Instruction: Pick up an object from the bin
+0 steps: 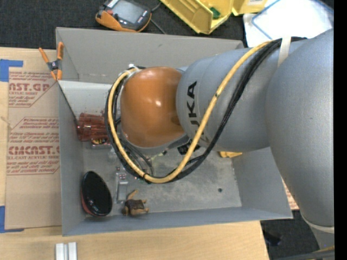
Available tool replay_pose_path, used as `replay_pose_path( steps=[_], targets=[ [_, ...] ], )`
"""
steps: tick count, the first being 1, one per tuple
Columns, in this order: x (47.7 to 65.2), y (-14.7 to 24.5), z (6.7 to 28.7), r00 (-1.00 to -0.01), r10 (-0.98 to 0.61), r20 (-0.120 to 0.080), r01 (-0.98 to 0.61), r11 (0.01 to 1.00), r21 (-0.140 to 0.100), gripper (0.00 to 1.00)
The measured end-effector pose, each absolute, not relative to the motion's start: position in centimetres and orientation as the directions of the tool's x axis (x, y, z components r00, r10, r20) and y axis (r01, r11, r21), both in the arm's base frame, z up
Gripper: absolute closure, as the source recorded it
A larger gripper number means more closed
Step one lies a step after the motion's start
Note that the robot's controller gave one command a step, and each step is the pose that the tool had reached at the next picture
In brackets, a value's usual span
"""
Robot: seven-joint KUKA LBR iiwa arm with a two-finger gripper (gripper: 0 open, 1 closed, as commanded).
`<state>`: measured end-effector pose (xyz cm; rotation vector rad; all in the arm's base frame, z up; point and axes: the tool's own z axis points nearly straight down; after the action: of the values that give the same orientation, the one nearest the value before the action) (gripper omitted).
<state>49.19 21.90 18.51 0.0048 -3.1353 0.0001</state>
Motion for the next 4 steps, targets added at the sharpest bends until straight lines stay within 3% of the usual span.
replay_pose_path(
  steps=[1, 2, 3, 4],
  targets=[
    [49.4, 21.8, 18.8, -1.0, 0.0, 0.0, 0.0, 1.0, 0.002, 0.0],
    [48.6, 23.9, 8.1, -0.918, -0.396, -0.002, -0.396, 0.918, -0.008, 0.0],
    [47.9, 24.4, 15.4, -0.935, -0.354, -0.002, -0.354, 0.935, 0.003, 0.0],
    [48.4, 24.4, 10.0, -0.461, -0.888, -0.001, -0.888, 0.461, -0.009, 0.0]
  ],
)
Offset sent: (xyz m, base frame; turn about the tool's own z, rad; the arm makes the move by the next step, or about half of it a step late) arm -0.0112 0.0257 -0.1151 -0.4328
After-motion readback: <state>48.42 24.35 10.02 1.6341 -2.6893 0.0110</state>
